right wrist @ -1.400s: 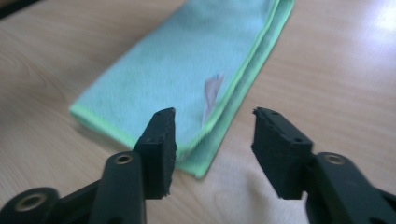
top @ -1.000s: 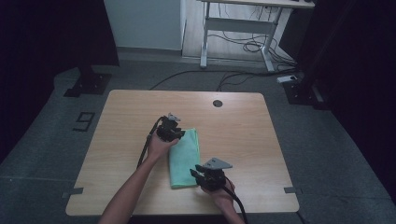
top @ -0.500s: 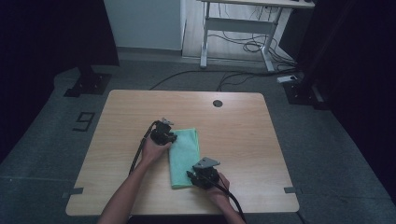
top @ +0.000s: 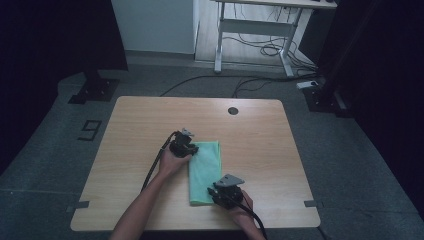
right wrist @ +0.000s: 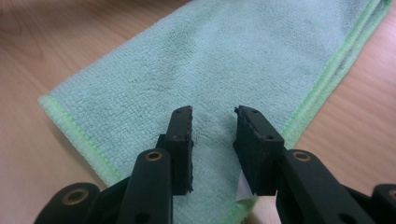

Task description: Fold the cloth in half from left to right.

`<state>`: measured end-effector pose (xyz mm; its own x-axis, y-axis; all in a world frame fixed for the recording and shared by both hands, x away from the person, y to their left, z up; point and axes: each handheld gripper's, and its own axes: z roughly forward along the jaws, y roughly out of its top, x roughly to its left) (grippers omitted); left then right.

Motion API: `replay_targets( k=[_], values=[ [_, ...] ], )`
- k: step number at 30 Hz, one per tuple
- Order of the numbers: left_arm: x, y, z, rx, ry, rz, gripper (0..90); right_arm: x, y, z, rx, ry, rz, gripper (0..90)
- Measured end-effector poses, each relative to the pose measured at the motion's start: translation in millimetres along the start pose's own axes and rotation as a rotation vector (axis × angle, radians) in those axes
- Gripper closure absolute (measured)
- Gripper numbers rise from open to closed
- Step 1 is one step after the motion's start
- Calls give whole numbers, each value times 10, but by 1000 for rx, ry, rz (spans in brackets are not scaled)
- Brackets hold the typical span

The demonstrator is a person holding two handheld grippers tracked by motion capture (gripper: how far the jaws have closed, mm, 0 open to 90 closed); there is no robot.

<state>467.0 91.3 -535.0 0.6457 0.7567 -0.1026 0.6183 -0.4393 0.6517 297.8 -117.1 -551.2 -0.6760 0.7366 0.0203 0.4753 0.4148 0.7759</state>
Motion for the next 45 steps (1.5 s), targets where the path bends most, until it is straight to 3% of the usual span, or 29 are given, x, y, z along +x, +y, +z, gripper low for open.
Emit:
replay_targets(
  k=[8, 11, 14, 18, 21, 25, 28, 32, 37, 45],
  values=[
    [-253, 82, 101, 13, -49, 57, 754, -55, -182, -224, -2, -17, 22, 674],
    [-253, 108, 78, 3, -39, 65, 741, -87, -164, -236, 7, 7, 37, 647],
    [-185, 132, 22, -21, -42, 35, 751, -134, -103, -246, -5, 28, 52, 625],
    [-113, 146, 22, 14, -34, 40, 761, -187, 67, -234, -34, 25, 56, 589],
    [-117, 137, 76, 29, -22, 37, 775, -230, 303, -95, -56, 16, 48, 546],
    [-118, 131, 83, 31, -20, 37, 780, -263, 466, 96, -58, 7, 51, 535],
    [-118, 132, 84, 33, -19, 28, 782, -309, 625, 383, -21, -4, 64, 532],
    [-123, 124, 89, 32, -15, 27, 785, -333, 721, 567, 11, -29, 62, 528],
    [-122, 119, 90, 31, -15, 21, 787, -319, 746, 657, 43, -40, 28, 522],
    [-128, 112, 93, 22, -13, 9, 789, -201, 640, 640, 79, -16, 3, 496]
  ],
)
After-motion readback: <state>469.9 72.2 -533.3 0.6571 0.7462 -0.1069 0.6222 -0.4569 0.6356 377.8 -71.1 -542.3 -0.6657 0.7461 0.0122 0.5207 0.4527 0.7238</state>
